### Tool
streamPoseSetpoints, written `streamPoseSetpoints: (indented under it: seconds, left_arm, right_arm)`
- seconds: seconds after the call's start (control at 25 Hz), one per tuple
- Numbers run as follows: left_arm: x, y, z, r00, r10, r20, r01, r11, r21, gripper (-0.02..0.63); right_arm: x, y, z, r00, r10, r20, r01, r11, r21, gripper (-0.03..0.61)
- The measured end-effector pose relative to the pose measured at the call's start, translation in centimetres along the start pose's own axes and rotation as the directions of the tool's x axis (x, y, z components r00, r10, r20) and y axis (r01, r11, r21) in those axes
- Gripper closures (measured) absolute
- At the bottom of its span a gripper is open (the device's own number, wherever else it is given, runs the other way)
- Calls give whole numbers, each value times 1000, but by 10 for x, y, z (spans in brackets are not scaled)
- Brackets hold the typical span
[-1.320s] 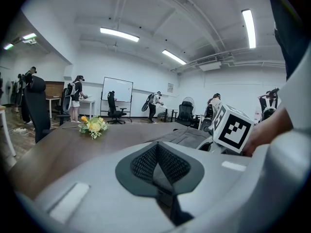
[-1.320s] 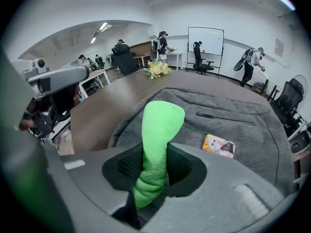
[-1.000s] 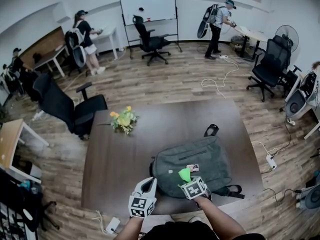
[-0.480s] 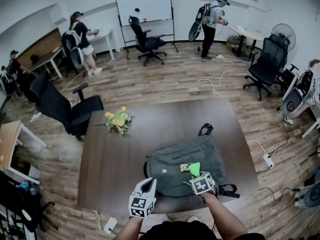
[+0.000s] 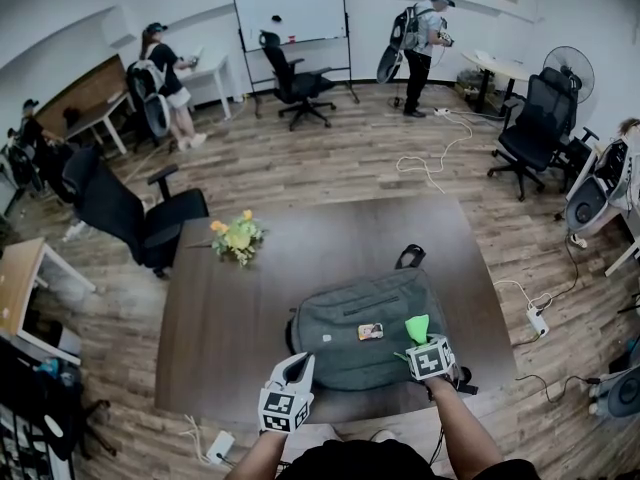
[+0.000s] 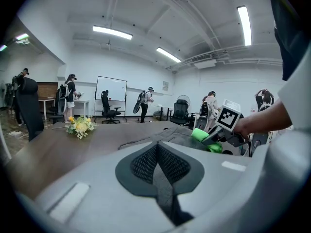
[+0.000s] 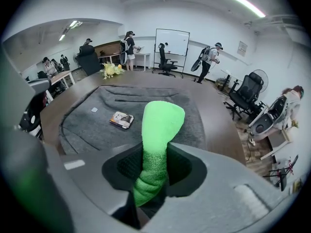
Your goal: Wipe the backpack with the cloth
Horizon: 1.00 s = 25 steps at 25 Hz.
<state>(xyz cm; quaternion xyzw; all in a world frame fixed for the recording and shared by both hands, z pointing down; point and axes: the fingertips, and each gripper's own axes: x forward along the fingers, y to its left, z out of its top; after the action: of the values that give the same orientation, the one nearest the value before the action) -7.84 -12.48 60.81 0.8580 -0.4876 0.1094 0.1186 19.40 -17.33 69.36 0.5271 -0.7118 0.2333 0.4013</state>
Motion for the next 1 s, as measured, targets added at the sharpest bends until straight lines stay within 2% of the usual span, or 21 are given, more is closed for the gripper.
streamPoseSetpoints:
  seconds: [0.24, 0.44, 0.6, 0.76, 1.0]
  left_arm:
    - [0, -5, -1, 1000, -2, -4, 2, 1000, 3, 594]
    - [0, -11, -3, 1000, -8, -4, 8, 1000, 2, 594]
    - [-1, -15, -1, 1000, -7, 5, 7, 1000, 3, 594]
    - [-6, -13, 0, 1000, 1, 1, -1, 1000, 1, 594]
    - [-12, -8, -1, 1000, 19, 6, -19, 1000, -15, 594]
  right_arm:
    - [-10, -29, -9, 998, -55, 4, 55, 998, 13, 468]
    - [-15, -38, -29, 996, -64, -57, 68, 995, 76, 466]
    - [-19, -50, -16, 997, -80, 23, 79, 997, 26, 465]
    - [-29, -47, -12, 994, -95, 48, 94, 995, 23, 465]
    - [-65, -20, 31, 981, -36, 190, 36, 999, 2, 465]
